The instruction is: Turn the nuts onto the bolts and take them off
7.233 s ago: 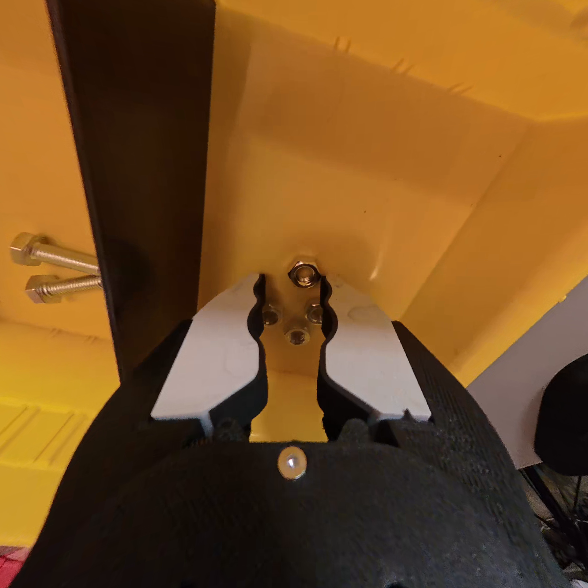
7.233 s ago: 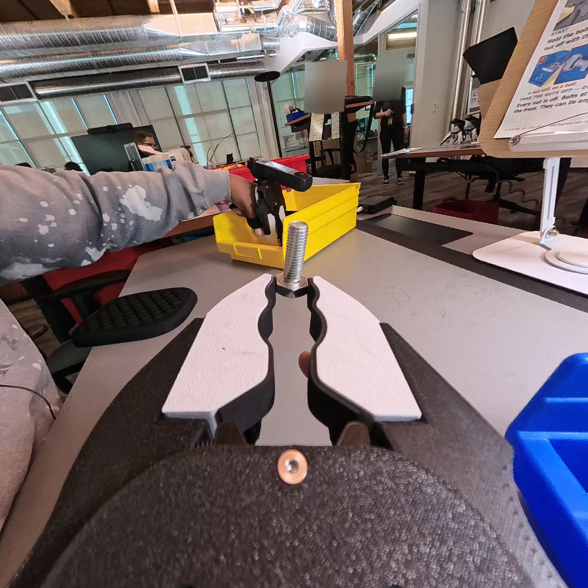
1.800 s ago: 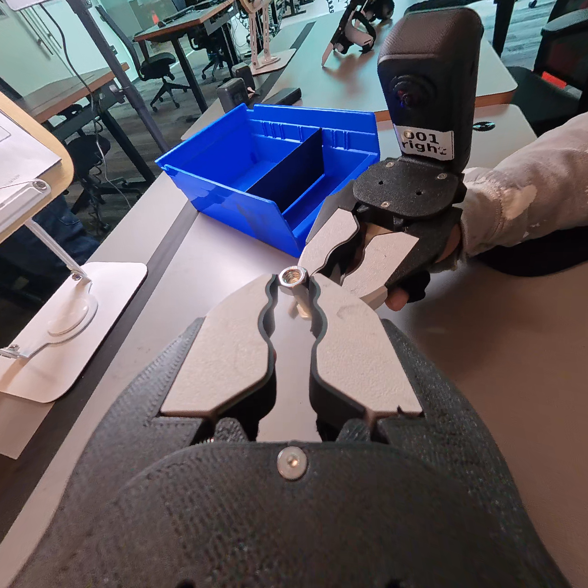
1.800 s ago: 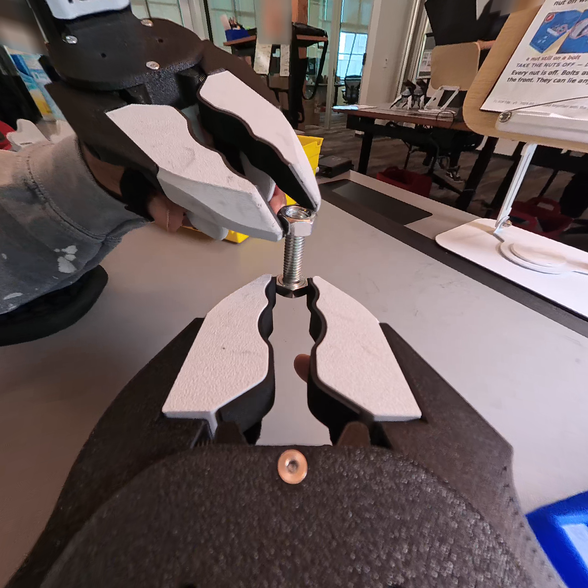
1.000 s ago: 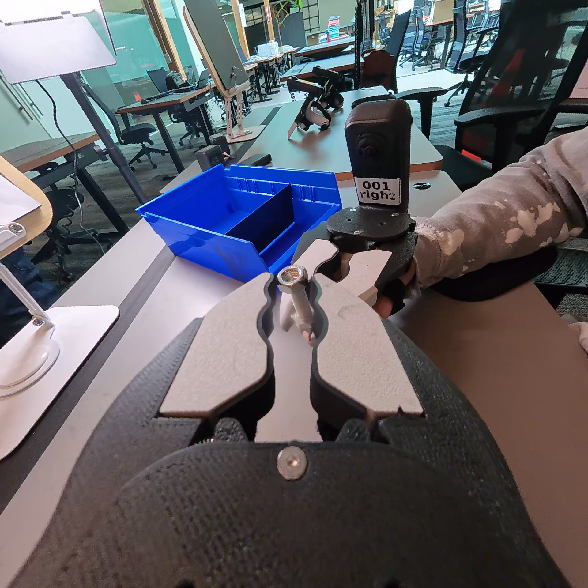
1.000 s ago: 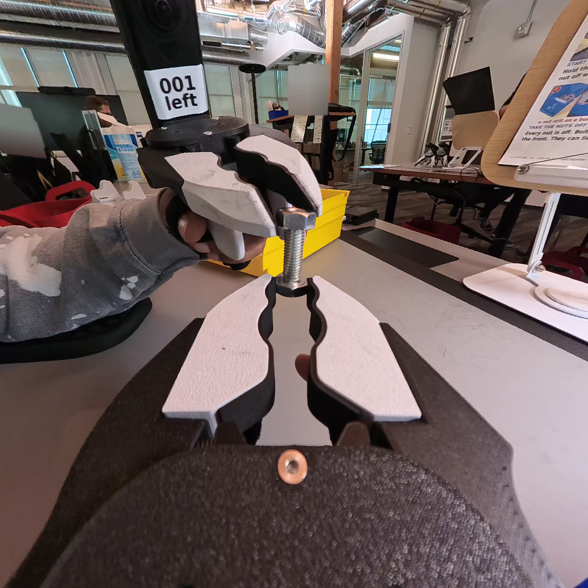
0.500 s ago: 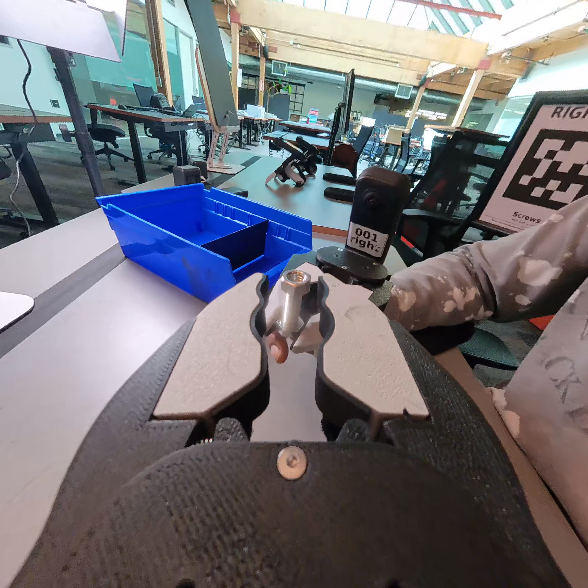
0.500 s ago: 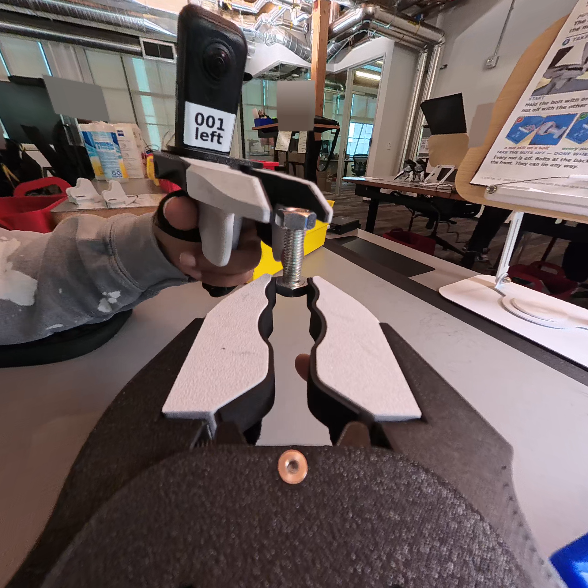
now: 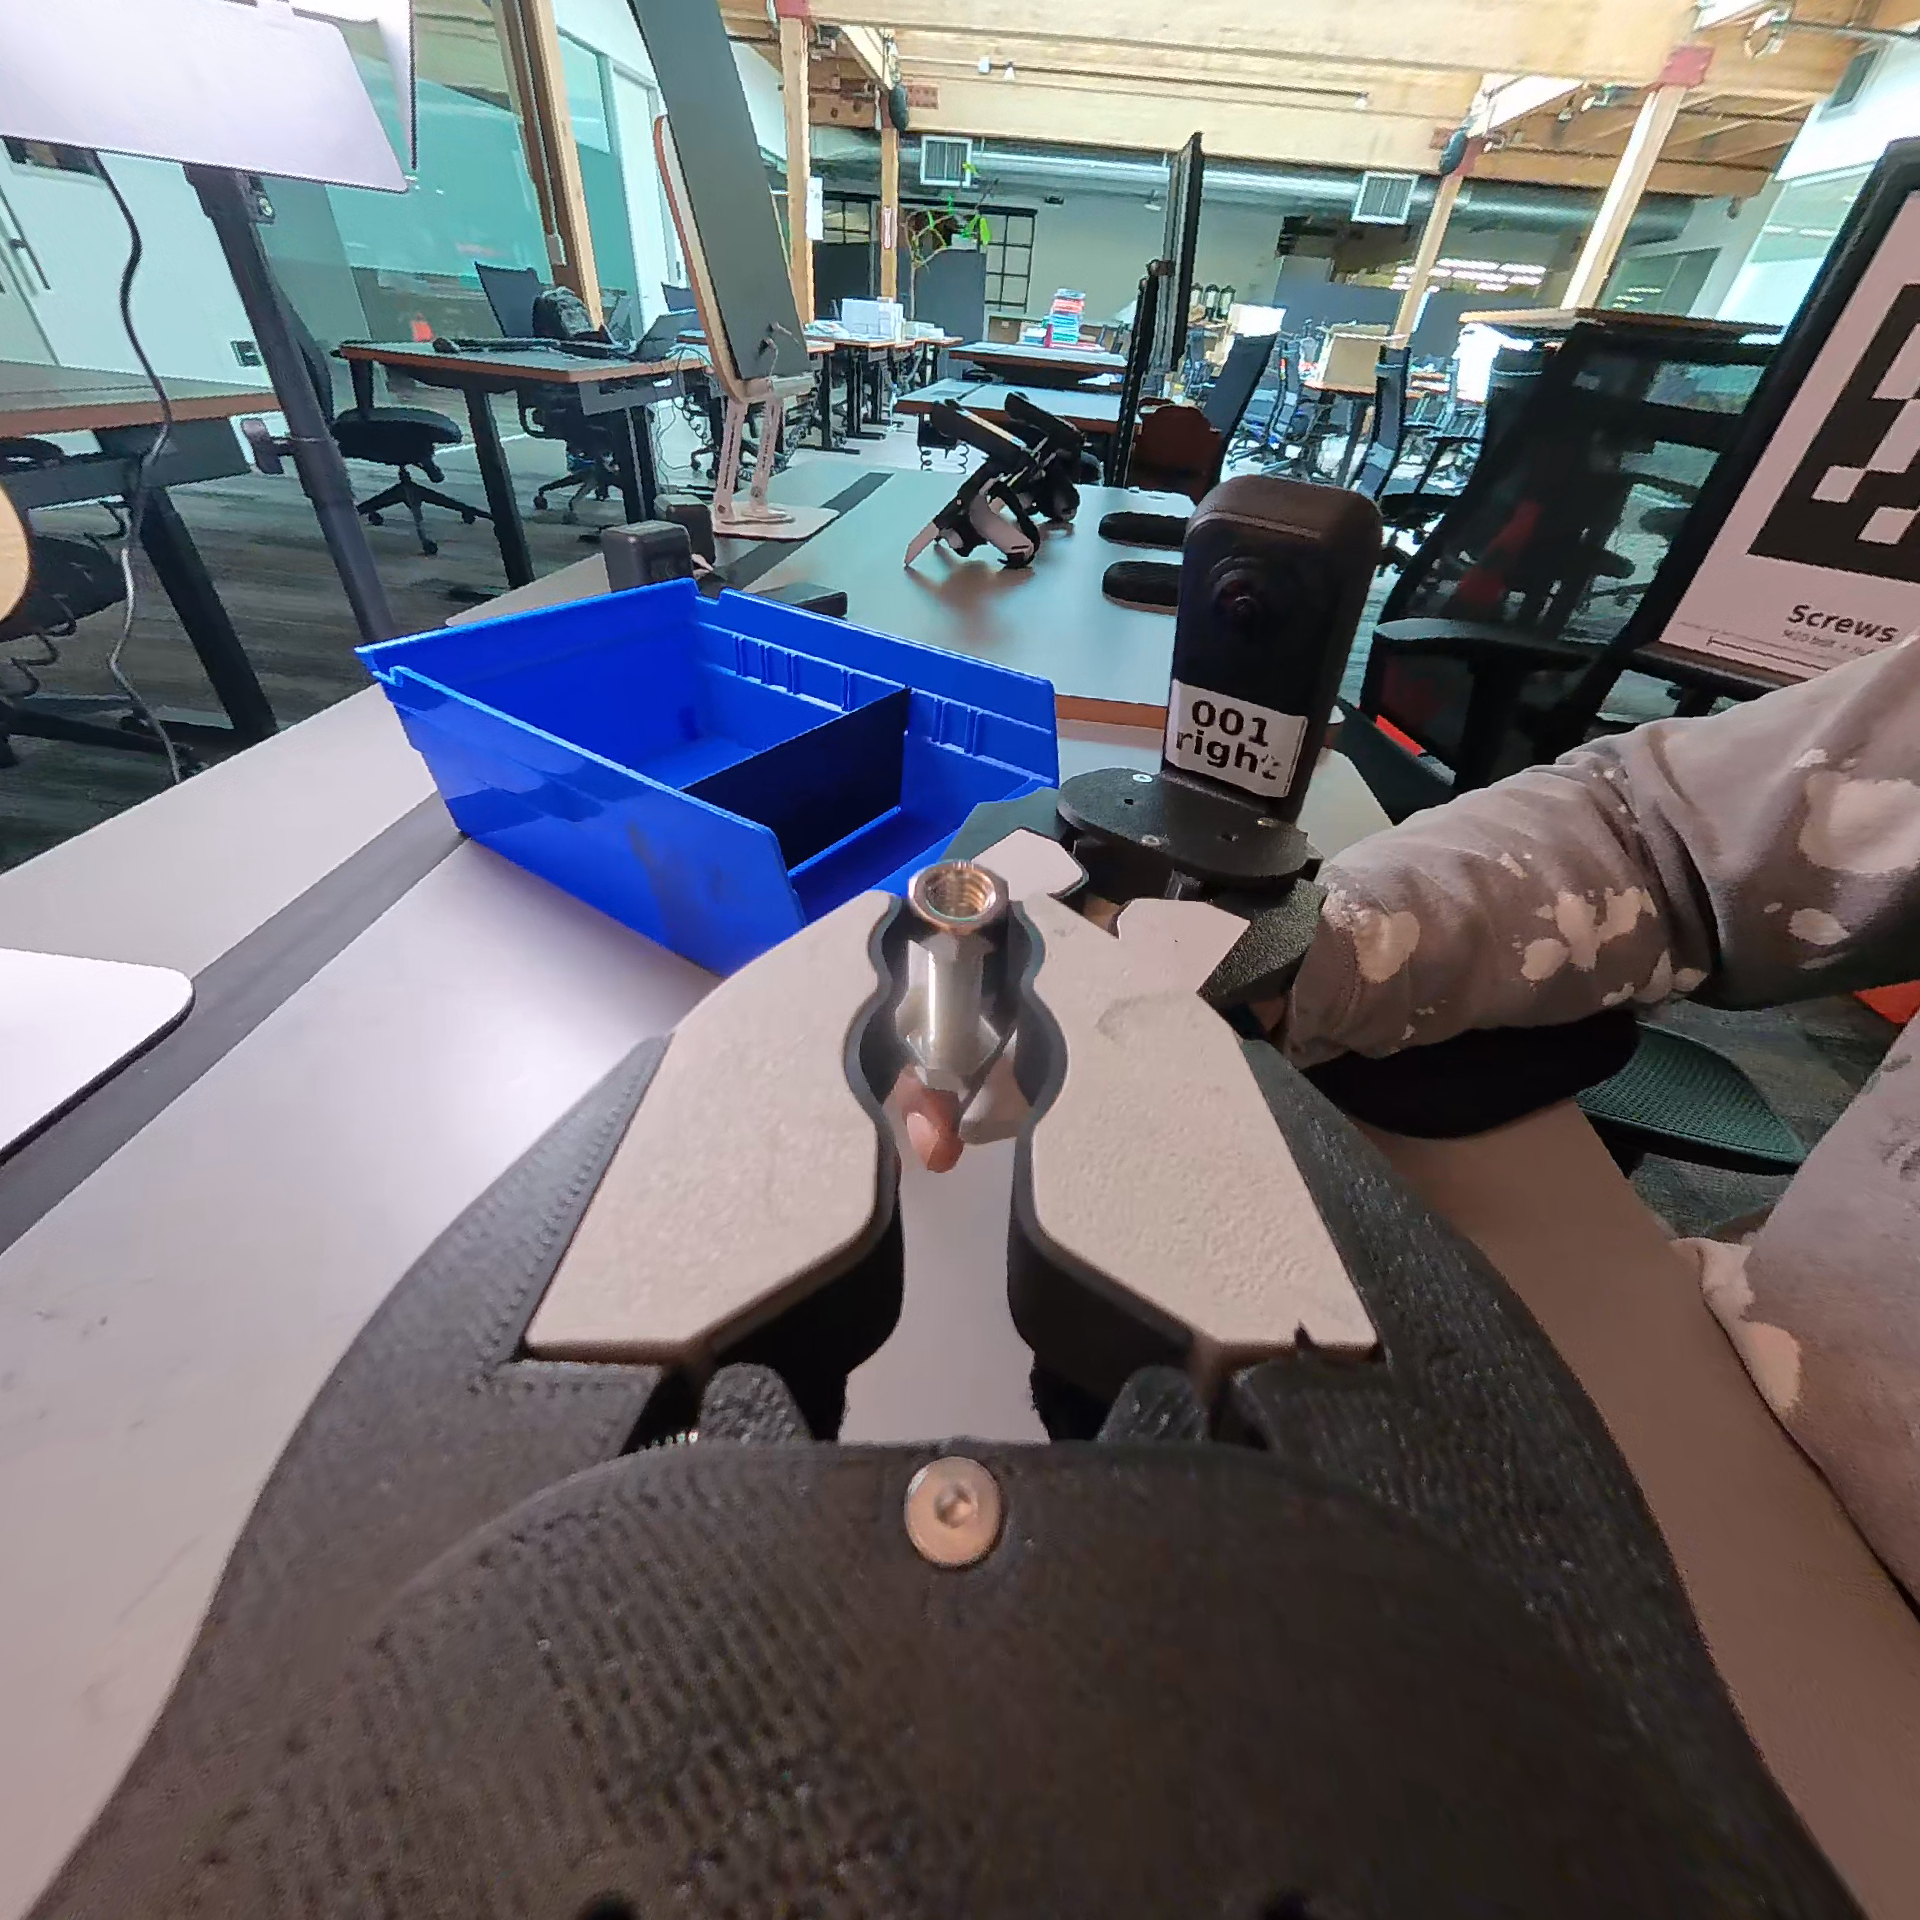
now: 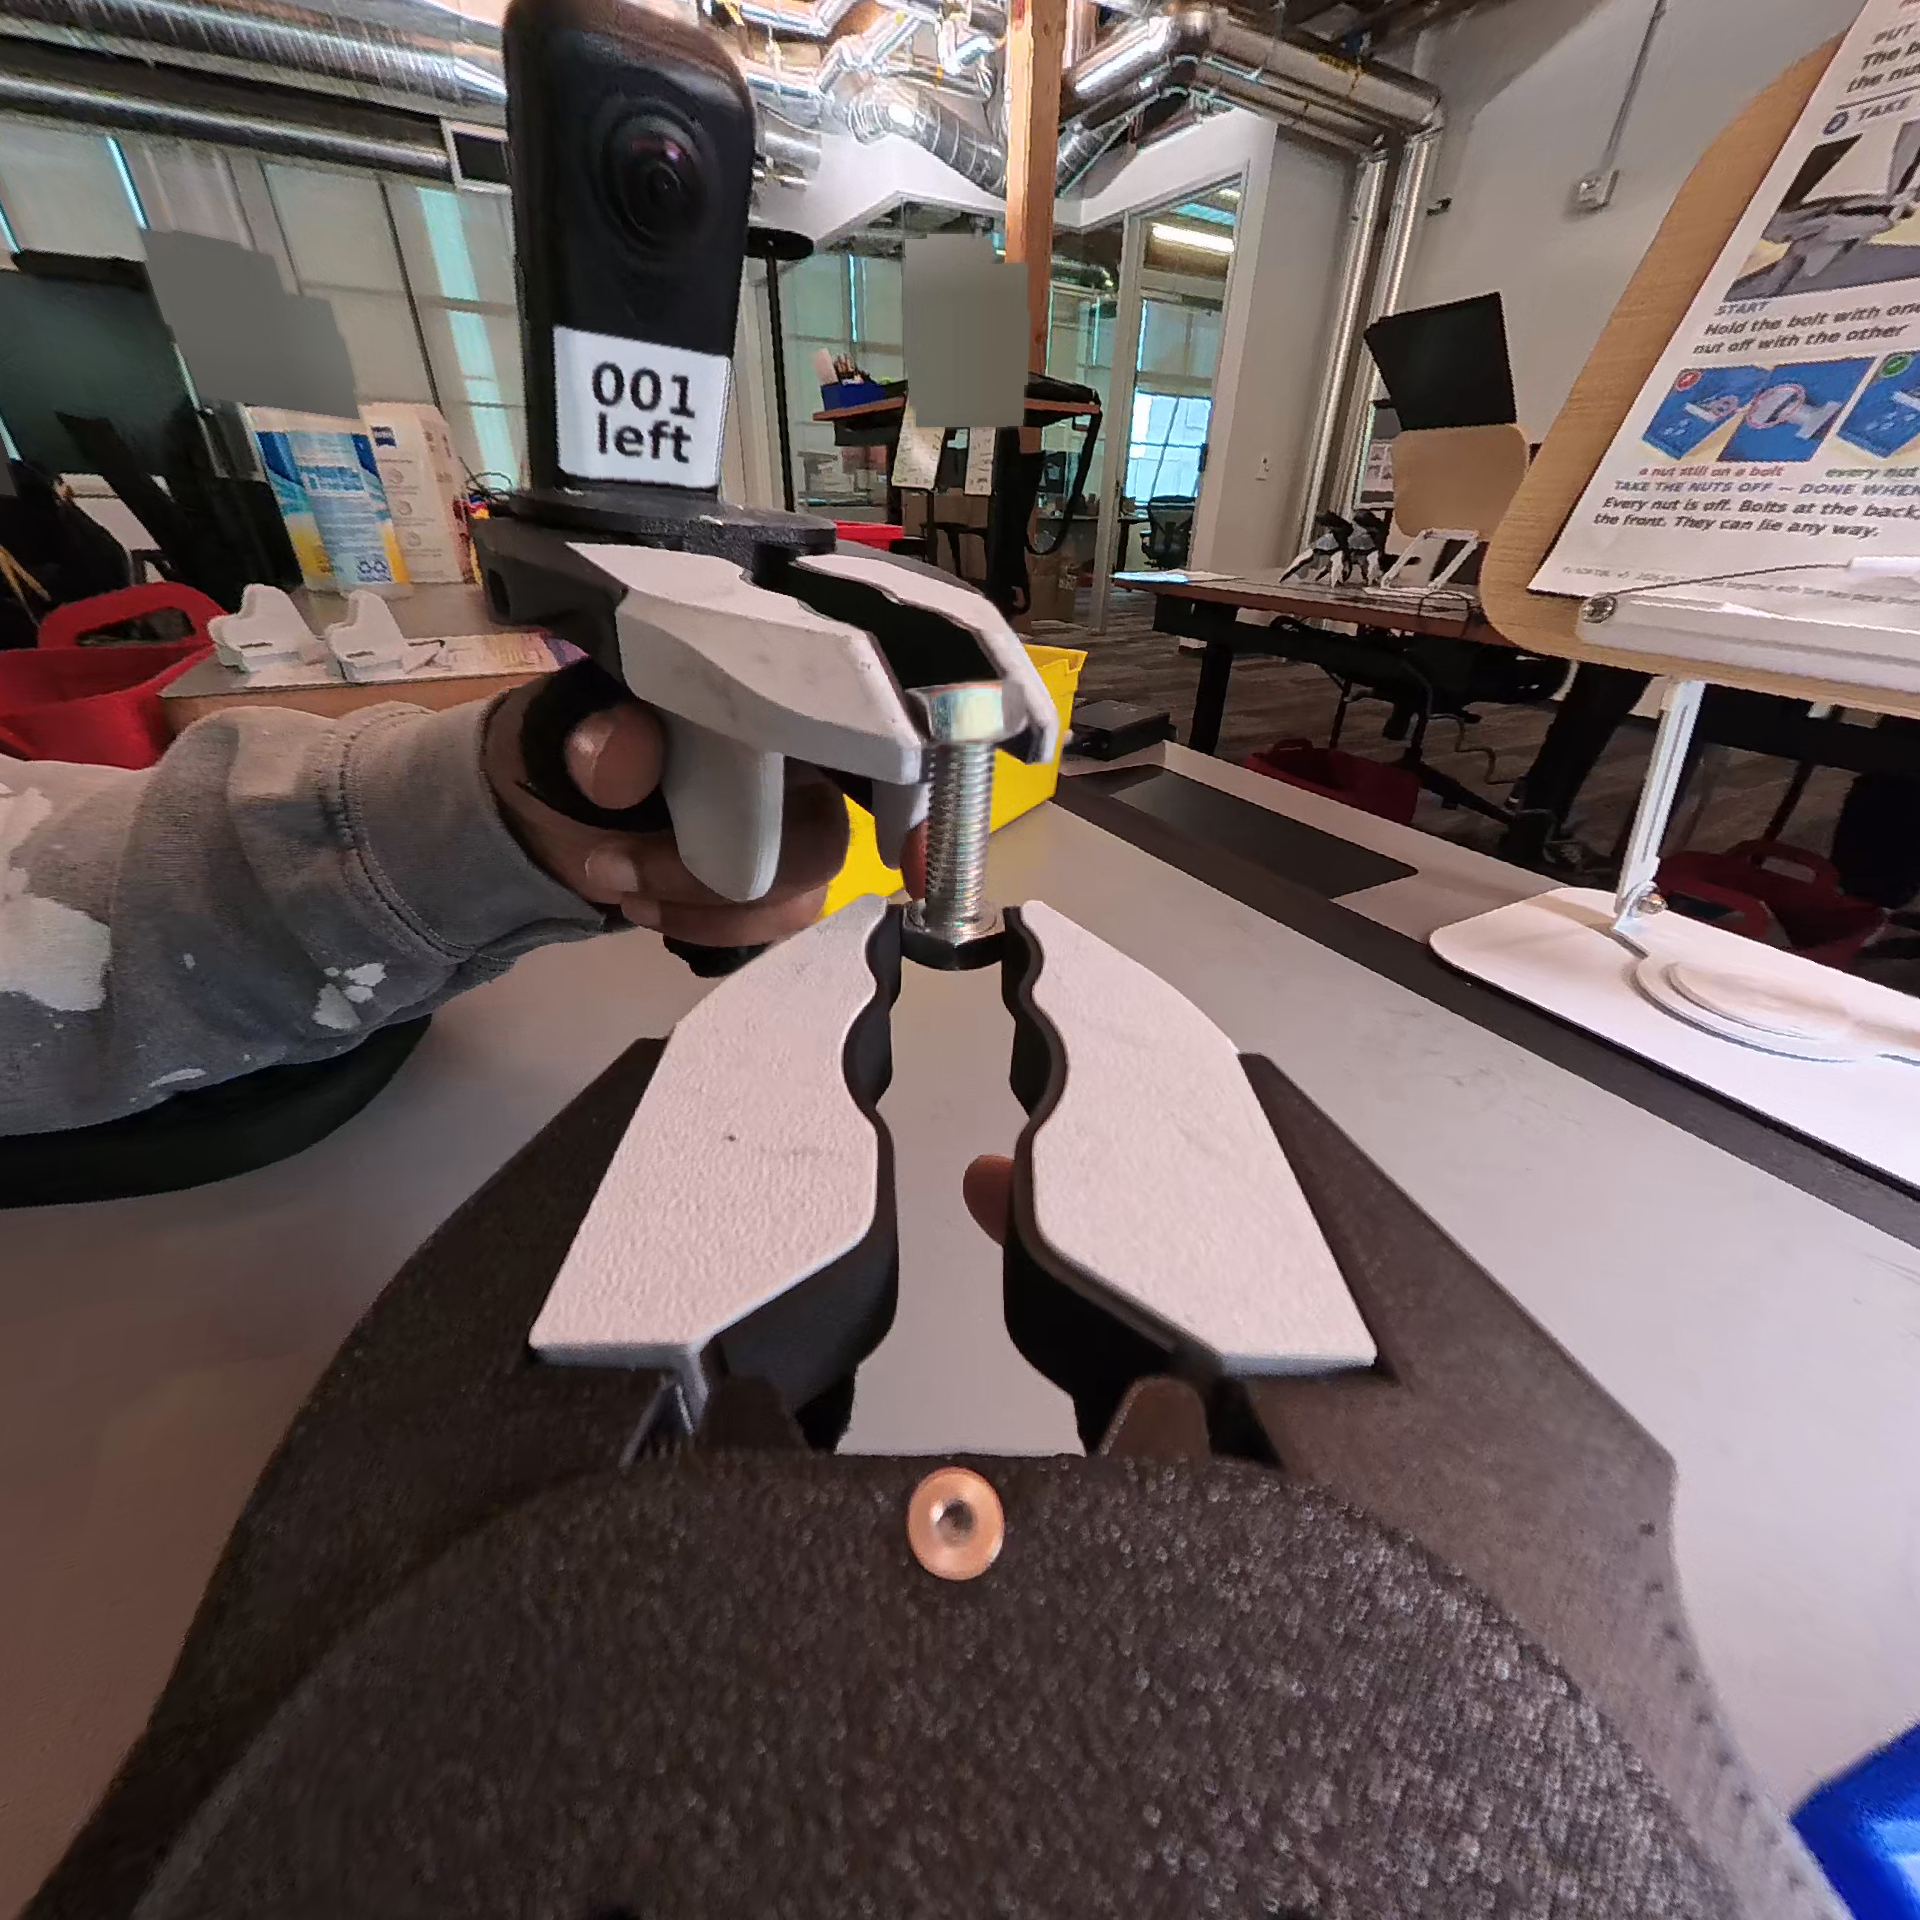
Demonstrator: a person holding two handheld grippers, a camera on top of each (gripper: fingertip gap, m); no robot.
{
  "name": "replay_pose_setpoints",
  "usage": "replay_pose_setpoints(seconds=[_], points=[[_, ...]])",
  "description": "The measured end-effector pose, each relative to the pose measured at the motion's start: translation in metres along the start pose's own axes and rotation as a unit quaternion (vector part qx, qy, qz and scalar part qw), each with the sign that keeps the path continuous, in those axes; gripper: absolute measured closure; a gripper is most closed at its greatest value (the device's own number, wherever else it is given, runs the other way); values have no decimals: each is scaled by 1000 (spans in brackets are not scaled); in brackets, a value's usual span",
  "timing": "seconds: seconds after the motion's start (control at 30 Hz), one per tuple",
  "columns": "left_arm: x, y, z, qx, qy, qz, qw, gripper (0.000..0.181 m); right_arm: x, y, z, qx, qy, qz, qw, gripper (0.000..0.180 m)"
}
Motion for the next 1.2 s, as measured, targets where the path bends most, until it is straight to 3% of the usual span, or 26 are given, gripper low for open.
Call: replay_pose_setpoints(seconds=[0.2, 0.73, 1.2], points=[[2, 6, -6, -28, -4, 12, 1000, 163, 4, -9, 0, 43, 17, 8, 999, 162], [-18, -3, -11, -1, -120, 58, 991, 163, -18, -4, 6, 3, -68, -35, 997, 162], [-19, -4, -11, -4, -121, 48, 991, 162, -20, -6, 8, 13, -50, 2, 999, 162]])
Point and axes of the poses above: each gripper's, where its closed fingertips meet, z out along the fingers, x out of its top, y = z × x across the jaws, the point moved 2 cm from there along -z, back along the fingers, and after that the axes turned 14 degrees about x, right-handed, at the moved point
